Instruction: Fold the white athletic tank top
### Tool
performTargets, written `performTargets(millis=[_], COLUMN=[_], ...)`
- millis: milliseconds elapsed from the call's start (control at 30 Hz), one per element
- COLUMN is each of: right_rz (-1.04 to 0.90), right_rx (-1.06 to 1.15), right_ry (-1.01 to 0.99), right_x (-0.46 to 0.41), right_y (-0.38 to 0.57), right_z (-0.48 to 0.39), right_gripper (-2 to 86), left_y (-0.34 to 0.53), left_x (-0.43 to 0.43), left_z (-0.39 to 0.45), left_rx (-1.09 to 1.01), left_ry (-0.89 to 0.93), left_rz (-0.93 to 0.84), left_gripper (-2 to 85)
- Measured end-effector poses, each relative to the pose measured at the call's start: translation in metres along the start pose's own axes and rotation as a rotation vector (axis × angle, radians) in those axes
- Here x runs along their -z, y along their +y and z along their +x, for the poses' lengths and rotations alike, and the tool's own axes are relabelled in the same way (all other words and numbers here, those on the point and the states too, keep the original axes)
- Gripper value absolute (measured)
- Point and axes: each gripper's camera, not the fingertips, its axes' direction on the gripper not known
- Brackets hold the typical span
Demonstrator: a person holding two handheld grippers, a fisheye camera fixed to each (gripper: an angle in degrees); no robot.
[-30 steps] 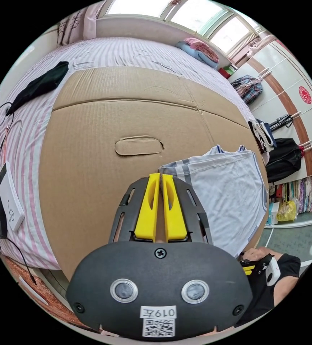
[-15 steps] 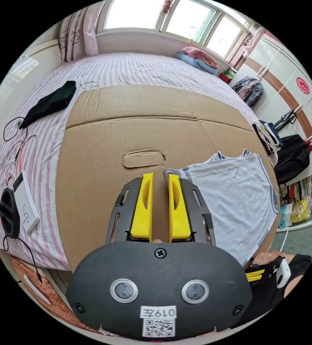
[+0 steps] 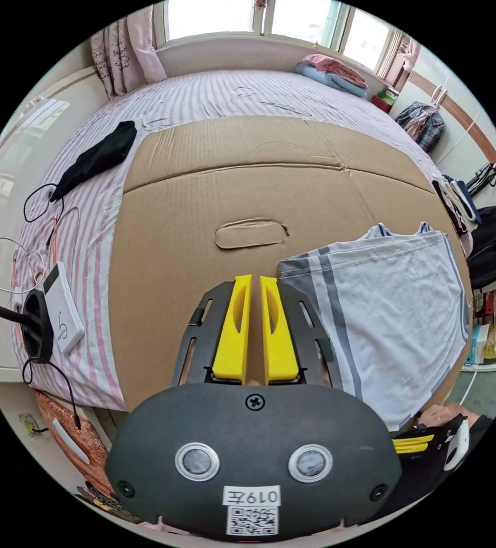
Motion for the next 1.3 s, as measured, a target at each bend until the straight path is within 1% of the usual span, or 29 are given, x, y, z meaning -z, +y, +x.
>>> performTargets(millis=[100, 167, 200, 267, 500, 567, 633, 733, 800, 900, 933, 967, 1033, 1200, 1300], right_rz=[0.018, 0.039, 0.044, 0.045, 0.033, 0.034, 0.041, 0.040, 0.041, 0.057, 0.056, 0.053, 0.047, 0.048, 0.044], right_rx=[0.015, 0.019, 0.021, 0.019, 0.023, 0.028, 0.030, 0.054, 0.060, 0.050, 0.044, 0.043, 0.036, 0.029, 0.026], right_ry=[-0.003, -0.012, -0.014, -0.007, -0.006, -0.004, -0.006, 0.006, 0.026, 0.033, 0.029, 0.028, 0.031, 0.006, 0.008], right_x=[0.002, 0.005, 0.006, 0.005, 0.000, 0.000, 0.001, 0.000, 0.002, 0.006, 0.007, 0.006, 0.004, 0.002, -0.001], right_y=[-0.001, -0.002, -0.002, -0.002, -0.010, -0.010, -0.010, -0.012, -0.013, -0.009, -0.007, -0.006, -0.004, -0.005, -0.005], right_z=[-0.005, -0.009, -0.009, -0.012, -0.019, -0.025, -0.029, -0.038, -0.042, -0.044, -0.043, -0.042, -0.041, -0.041, -0.043], right_gripper=[-0.4, -0.5, -0.5, -0.5, -0.4, -0.2, 0.1, 0.9, 1.1, 1.0, 0.9, 0.9, 0.8, 0.6, 0.5], left_y=[0.008, 0.015, 0.018, 0.034, 0.060, 0.066, 0.071, 0.084, 0.100, 0.146, 0.170, 0.194, 0.231, 0.306, 0.327], left_x=[0.005, 0.002, 0.001, -0.002, -0.003, 0.000, -0.002, -0.002, 0.005, 0.029, 0.037, 0.044, 0.049, 0.044, 0.040], left_z=[-0.006, -0.005, -0.004, -0.001, -0.011, -0.019, -0.024, -0.037, -0.050, -0.058, -0.059, -0.059, -0.060, -0.064, -0.058], left_rx=[0.012, -0.015, -0.020, -0.034, -0.037, -0.028, -0.017, 0.008, 0.040, -0.022, -0.067, -0.113, -0.151, -0.144, -0.160], left_ry=[0.073, 0.173, 0.186, 0.172, 0.176, 0.162, 0.149, 0.184, 0.219, 0.324, 0.392, 0.458, 0.514, 0.565, 0.520], left_rz=[0.026, -0.034, -0.053, -0.079, -0.034, 0.003, -0.007, -0.011, 0.017, 0.103, 0.126, 0.141, 0.152, 0.147, 0.150], left_gripper=[2.4, 3.3, 3.4, 3.4, 1.4, 1.2, 1.2, 1.3, 1.5, 2.0, 2.4, 3.0, 4.2, 6.5, 6.9])
